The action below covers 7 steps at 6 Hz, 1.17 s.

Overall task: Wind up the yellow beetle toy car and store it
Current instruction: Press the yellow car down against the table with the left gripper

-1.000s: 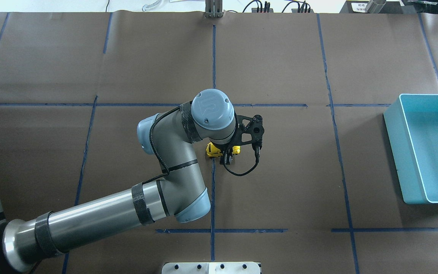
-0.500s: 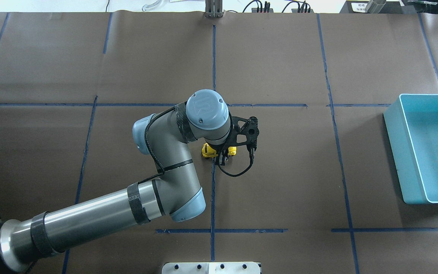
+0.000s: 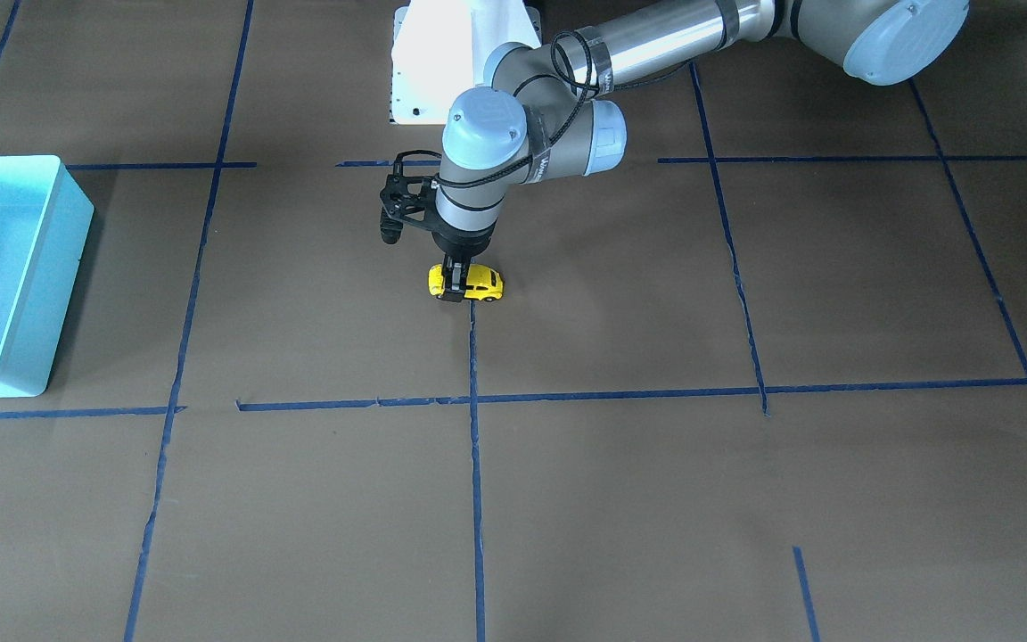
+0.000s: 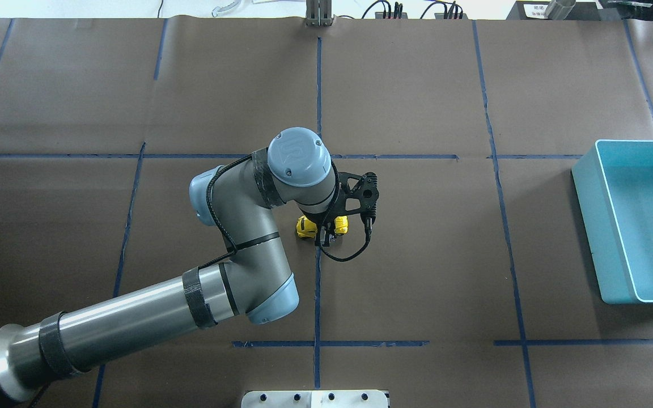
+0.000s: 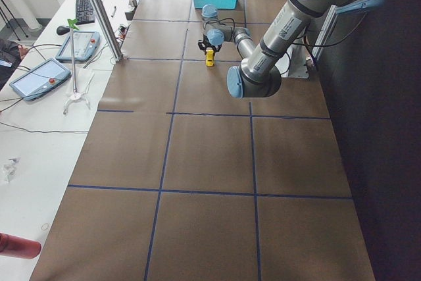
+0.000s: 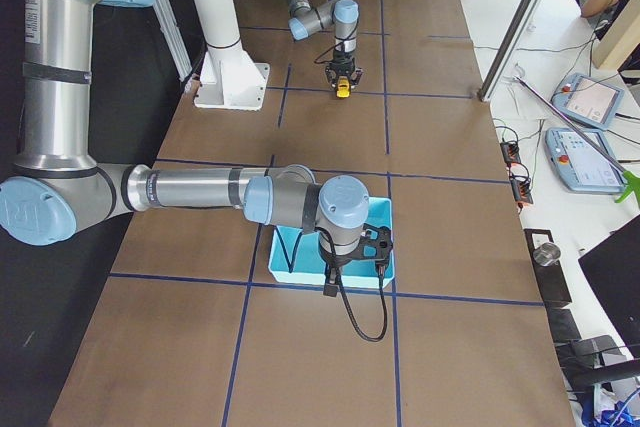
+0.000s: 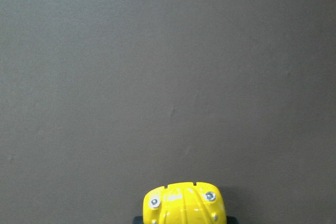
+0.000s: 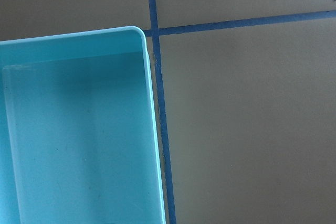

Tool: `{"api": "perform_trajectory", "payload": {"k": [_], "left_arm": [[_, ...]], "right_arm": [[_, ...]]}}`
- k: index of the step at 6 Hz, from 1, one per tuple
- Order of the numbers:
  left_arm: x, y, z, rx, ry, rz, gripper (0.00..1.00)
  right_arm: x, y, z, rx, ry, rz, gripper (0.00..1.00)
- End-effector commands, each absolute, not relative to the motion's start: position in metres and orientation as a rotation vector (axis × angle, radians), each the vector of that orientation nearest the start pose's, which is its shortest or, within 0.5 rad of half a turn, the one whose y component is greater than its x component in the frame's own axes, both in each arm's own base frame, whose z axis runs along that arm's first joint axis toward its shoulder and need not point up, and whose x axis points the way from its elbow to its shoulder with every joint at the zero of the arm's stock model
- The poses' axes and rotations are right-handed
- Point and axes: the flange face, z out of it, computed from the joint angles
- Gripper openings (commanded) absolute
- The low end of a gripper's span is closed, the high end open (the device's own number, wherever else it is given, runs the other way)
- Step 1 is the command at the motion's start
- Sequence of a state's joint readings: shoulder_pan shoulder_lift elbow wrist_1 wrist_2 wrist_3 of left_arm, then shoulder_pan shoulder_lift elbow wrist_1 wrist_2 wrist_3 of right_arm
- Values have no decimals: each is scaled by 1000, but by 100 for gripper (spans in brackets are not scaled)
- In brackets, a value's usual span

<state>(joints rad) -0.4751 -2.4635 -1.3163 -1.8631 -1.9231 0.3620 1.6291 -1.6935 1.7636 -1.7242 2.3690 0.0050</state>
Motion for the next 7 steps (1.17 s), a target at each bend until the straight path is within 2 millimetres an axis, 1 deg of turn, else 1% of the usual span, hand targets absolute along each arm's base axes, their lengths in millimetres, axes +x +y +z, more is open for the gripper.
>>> {"api": "perform_trajectory", "payload": {"k": [1, 2, 3, 4, 5, 6, 7], "left_arm": [[646, -445, 184, 826, 707, 1490, 8], [642, -445, 191, 826, 707, 1487, 8], [628, -452, 202, 818, 718, 1481, 8], [616, -452, 208, 817, 730, 1479, 8], [612, -450, 218, 805, 743, 1483, 8], [605, -453, 225, 795, 764, 1483, 8], [603, -452, 233, 793, 774, 1486, 8]], "right_arm": [[87, -428, 634, -57, -804, 94, 100], [87, -429, 634, -57, -804, 94, 100], [87, -428, 635, -58, -804, 93, 100], [87, -428, 635, -58, -804, 93, 100], [87, -428, 635, -58, -804, 93, 100], [87, -428, 635, -58, -804, 93, 100], [87, -428, 635, -58, -804, 93, 100]]}}
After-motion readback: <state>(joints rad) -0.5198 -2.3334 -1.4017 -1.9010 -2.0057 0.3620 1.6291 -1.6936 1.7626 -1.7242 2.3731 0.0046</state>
